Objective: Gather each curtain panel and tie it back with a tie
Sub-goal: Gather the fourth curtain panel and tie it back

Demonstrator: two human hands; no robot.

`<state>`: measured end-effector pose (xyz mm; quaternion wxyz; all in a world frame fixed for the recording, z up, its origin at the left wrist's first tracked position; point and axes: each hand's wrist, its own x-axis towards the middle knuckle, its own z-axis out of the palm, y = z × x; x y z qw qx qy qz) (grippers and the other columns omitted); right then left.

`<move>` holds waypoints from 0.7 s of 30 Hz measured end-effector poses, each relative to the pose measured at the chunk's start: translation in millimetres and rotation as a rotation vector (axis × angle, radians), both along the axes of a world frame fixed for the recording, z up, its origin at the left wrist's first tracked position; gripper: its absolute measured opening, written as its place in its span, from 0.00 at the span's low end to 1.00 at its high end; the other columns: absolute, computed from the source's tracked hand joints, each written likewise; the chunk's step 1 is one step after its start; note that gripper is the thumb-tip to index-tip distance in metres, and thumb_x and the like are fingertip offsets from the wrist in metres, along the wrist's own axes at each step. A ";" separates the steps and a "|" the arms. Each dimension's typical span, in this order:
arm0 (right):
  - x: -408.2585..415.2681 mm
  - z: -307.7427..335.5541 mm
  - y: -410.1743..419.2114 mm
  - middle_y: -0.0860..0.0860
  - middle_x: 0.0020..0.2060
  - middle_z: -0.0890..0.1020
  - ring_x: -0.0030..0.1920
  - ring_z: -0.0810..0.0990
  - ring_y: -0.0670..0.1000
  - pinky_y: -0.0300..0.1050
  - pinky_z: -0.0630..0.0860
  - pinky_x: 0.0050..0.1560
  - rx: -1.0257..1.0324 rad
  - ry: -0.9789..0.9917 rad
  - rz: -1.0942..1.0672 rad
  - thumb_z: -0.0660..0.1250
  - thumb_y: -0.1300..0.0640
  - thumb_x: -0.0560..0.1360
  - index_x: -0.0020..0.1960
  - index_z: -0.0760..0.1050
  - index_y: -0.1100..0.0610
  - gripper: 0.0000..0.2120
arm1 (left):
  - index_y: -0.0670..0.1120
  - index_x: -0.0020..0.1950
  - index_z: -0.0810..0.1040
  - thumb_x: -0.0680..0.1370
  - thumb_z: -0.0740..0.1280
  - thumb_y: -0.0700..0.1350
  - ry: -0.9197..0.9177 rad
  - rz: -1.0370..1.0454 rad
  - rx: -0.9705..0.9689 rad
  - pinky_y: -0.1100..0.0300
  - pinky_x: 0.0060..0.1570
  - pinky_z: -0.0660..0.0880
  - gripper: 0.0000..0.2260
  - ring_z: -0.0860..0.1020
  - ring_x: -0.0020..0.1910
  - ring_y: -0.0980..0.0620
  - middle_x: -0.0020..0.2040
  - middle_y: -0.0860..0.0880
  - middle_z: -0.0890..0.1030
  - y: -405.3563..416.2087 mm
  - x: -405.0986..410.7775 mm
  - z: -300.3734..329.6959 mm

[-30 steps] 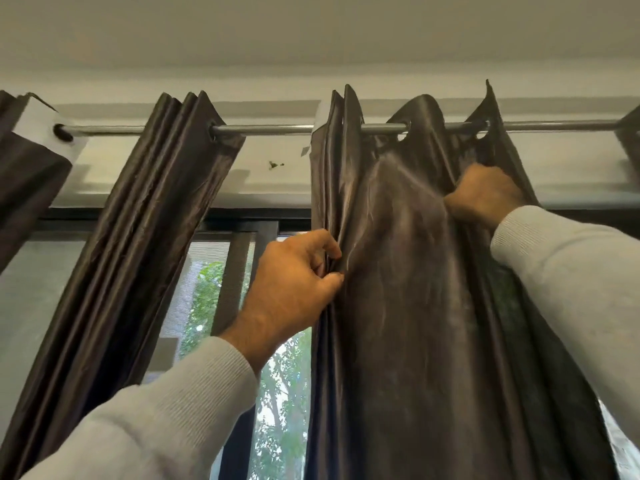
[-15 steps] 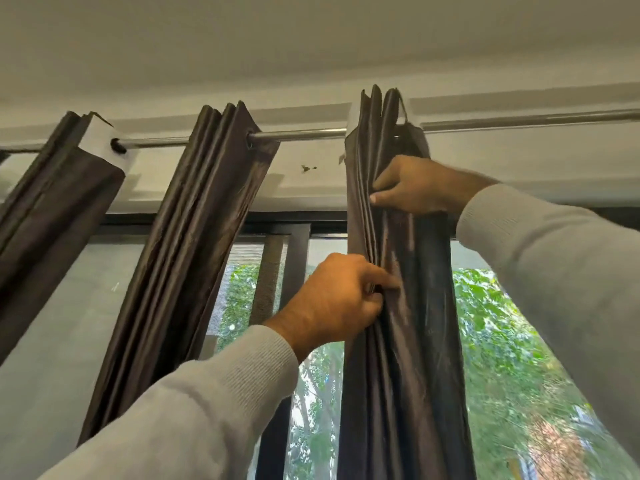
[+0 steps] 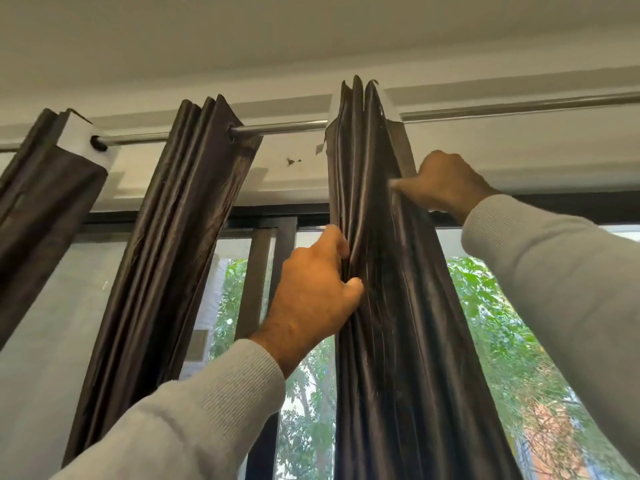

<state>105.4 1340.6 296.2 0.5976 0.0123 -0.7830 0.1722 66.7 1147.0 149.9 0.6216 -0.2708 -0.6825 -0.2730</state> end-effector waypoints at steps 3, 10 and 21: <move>-2.3 -4.9 -24.9 0.59 0.59 0.82 0.59 0.82 0.64 0.55 0.79 0.57 0.092 0.012 -0.112 0.73 0.47 0.75 0.63 0.78 0.59 0.22 | 0.50 0.63 0.74 0.76 0.78 0.46 -0.117 -0.011 0.094 0.66 0.42 0.77 0.20 0.79 0.41 0.55 0.45 0.51 0.81 -1.2 -0.8 -4.2; -11.6 6.4 -65.9 0.56 0.49 0.79 0.50 0.80 0.60 0.49 0.76 0.48 0.454 0.009 0.050 0.68 0.59 0.79 0.55 0.80 0.58 0.07 | 0.41 0.41 0.87 0.73 0.81 0.42 -0.315 -0.248 0.152 0.49 0.42 0.87 0.06 0.88 0.40 0.44 0.39 0.42 0.87 7.4 -10.1 -8.7; -14.4 -26.7 -14.0 0.56 0.45 0.88 0.46 0.89 0.53 0.49 0.84 0.45 0.357 -0.367 0.655 0.62 0.52 0.87 0.57 0.82 0.63 0.16 | 0.49 0.60 0.87 0.79 0.67 0.44 0.071 -0.024 -0.112 0.47 0.55 0.84 0.13 0.84 0.47 0.49 0.50 0.49 0.87 24.6 -8.6 -36.1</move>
